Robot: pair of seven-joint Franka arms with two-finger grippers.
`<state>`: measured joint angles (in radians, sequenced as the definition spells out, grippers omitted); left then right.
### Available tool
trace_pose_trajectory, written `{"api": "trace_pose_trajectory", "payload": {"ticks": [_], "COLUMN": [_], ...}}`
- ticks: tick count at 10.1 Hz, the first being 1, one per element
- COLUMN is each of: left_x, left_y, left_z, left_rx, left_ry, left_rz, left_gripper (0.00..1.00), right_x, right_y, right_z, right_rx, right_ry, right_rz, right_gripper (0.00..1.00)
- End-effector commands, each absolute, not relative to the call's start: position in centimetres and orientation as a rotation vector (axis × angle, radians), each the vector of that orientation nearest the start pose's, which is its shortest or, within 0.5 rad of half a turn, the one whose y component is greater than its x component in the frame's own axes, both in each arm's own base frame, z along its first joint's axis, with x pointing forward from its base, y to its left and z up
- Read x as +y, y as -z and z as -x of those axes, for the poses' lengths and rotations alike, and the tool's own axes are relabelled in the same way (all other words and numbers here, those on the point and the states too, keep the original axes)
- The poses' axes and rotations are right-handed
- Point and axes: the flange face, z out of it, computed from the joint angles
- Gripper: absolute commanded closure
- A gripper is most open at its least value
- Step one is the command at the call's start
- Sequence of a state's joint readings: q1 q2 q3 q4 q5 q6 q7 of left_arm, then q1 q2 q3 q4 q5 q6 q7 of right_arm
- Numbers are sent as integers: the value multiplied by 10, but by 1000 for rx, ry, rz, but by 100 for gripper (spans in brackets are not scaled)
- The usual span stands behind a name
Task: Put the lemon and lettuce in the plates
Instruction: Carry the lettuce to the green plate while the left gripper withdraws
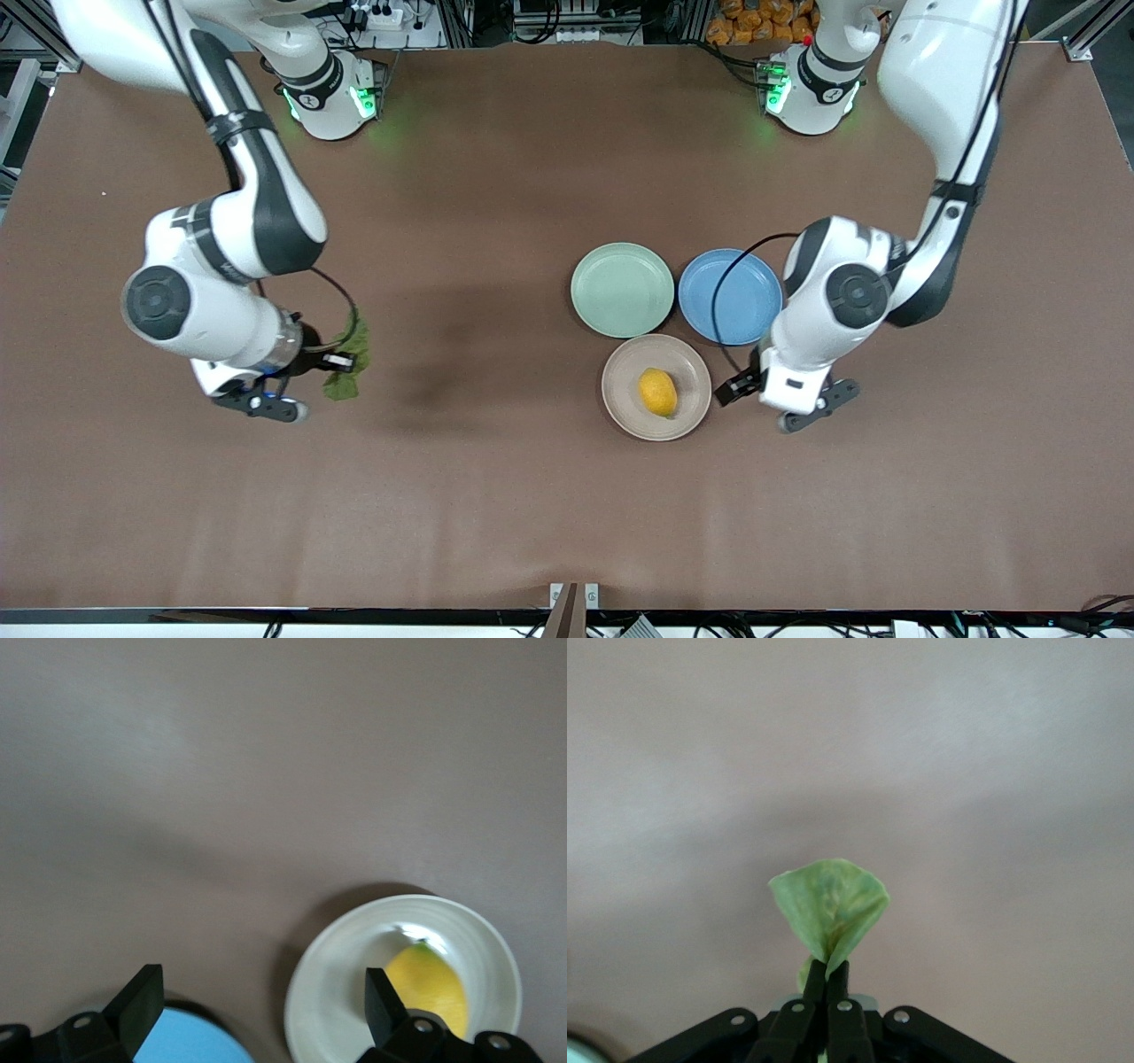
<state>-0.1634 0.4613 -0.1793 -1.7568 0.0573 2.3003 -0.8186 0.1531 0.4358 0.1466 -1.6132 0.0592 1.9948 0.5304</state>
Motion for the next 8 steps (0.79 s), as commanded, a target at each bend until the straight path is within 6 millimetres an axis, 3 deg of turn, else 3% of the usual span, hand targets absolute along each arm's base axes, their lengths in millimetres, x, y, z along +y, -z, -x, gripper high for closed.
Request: {"api": "trace_pose_trajectory", "payload": {"ticks": [1,2,4,8], "left_x": [-184,-180,-139,-99], "left_y": [-338,-343,-363,-386], "left_z": [-595,-584,-563,-536], "left_rx": [-656,-655,-599,-528], "left_ry": [84,87,115,77], "left_rz": [3121,3114,3105,3078], "left_gripper": [0,0,0,0], "right_x": [246,276,330,429], "right_y": [-382,-387,-388,-358], "right_z": [-627,-617,-599,-563], "right_rx": [511,541,604,741], "right_ry": [-149,-148,-128,-76], "right_rz": [2984,2975,2909,2760], "right_gripper": [100,100,100,100]}}
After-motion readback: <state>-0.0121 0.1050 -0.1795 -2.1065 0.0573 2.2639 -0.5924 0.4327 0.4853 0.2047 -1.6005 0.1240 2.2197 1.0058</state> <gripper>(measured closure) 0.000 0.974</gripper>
